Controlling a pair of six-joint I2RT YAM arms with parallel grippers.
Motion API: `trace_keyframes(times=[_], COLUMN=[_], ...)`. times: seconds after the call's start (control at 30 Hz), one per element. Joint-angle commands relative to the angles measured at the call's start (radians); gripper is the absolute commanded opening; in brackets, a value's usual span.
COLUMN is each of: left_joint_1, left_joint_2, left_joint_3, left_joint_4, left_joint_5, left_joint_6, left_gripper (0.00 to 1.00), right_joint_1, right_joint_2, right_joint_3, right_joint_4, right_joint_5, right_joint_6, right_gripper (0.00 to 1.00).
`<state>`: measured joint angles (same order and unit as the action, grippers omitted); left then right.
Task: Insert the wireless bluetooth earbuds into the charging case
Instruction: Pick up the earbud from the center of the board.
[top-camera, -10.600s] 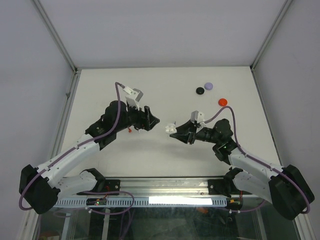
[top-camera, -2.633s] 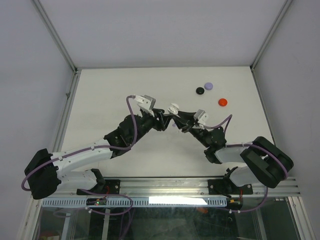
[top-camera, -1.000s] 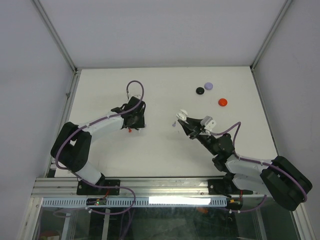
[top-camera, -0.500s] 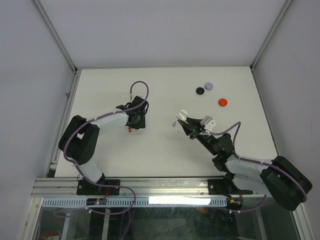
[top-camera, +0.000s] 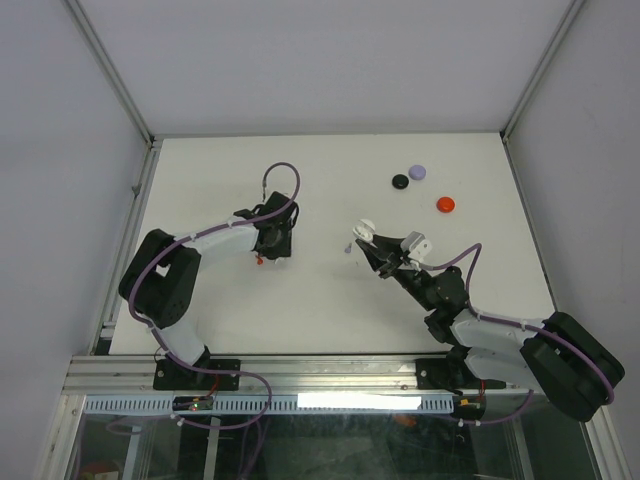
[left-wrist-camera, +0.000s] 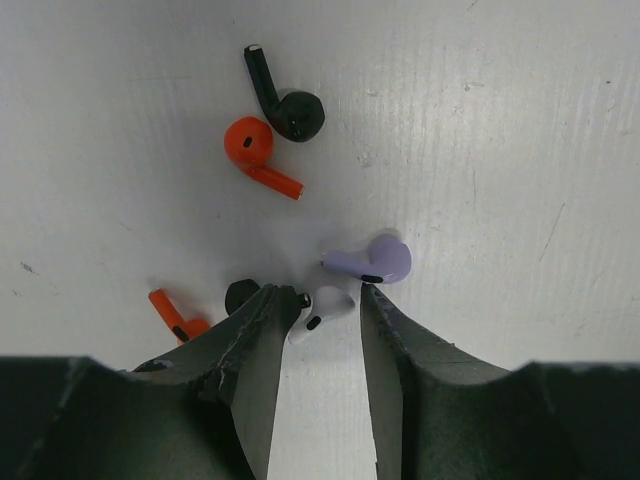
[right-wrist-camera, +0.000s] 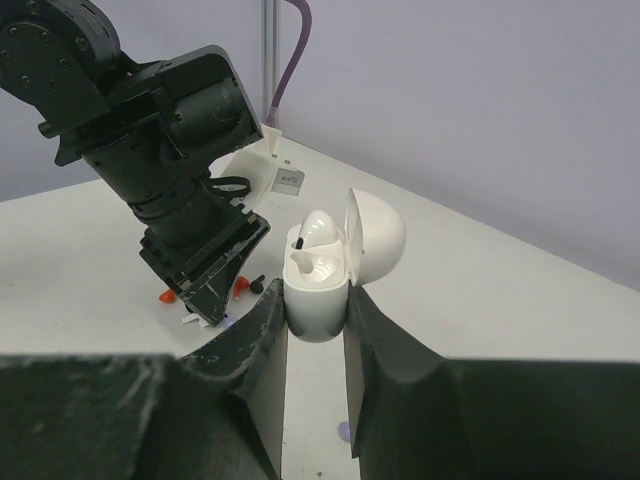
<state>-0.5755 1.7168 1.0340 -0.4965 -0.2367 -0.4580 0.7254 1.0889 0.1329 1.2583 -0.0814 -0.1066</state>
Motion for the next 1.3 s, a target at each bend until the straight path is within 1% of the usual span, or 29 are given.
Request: trace_keyframes(times=[0.0,0.13,0.27,0.53,0.8,1.07,1.27], left_joint_1=[-0.014,-0.034,-0.053,-0.061,-0.060,-0.061,-0.060], left_joint_2=[0.002,-0.003,-0.003,0.014,0.058,0.092,0.095], left_joint_3=[0.031,0.052,0.076,0.100,0.115,0.132,0.123], left_joint_4=[-0.034,-0.047,-0.069,-0.086,-0.102,-0.102,-0.102], left_joint_5=[0.011,0.012,0.003,-0.072,-0.093,-0.084,-0.068], left_joint_6=[0.031,0.039,0.045,0.032,0.014,0.011,0.009], left_gripper=[0.38,0.41,0.41,0.41,0.35,0.31,0.23], right_joint_1=[0.000,0.000,0.000,0.000,0.000,0.000,0.000], right_joint_2=[-0.015,-0.011,-0.010,-0.007,-0.009,-0.013,-0.017], right_joint_3=[0.003,0.005,0.006,0.009,0.010,0.008,0.008], right_joint_4=[0.033,0.033,0.033,0.029,0.027,0.025,0.026], right_joint_5=[0.022,0.018,0.017,0.006,0.008,0.012,0.014], right_joint_6=[-0.005,-0.002,-0.001,0.005,0.005,0.005,0.002], right_gripper=[0.00,0.00,0.00,0.00,0.00,0.00,0.00])
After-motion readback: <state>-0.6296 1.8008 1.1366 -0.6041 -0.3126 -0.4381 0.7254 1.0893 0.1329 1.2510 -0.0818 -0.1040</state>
